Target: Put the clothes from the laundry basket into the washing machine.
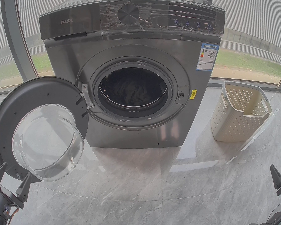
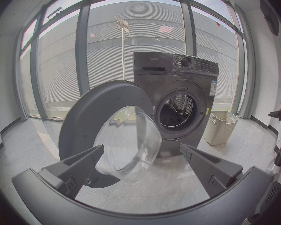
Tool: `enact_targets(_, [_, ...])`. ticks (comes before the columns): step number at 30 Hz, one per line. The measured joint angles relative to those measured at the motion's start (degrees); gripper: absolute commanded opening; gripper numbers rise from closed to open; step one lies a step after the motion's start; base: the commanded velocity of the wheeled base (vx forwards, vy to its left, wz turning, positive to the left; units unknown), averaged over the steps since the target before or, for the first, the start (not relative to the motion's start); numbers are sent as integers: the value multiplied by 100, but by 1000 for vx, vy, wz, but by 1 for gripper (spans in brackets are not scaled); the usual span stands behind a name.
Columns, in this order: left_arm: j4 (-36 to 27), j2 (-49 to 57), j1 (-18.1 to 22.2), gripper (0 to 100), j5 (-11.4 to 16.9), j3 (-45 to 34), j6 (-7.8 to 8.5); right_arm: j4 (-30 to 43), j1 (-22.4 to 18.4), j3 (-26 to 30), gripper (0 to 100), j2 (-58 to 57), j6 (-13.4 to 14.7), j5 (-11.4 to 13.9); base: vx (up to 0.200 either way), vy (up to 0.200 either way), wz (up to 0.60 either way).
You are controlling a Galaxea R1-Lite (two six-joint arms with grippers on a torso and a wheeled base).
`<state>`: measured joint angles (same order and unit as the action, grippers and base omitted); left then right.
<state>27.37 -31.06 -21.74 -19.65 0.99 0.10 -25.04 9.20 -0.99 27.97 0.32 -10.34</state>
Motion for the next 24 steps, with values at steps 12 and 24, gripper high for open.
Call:
enact_targets(12, [-1888,1809,1237,100,523,2,39,2091,-315,0,100,-2014,-267,49,0,0,0])
enact_targets(24, [-2316,2854,2198,100,1189,2,258,2392,-827,-6,100,-2643,228,1179,0,0,0])
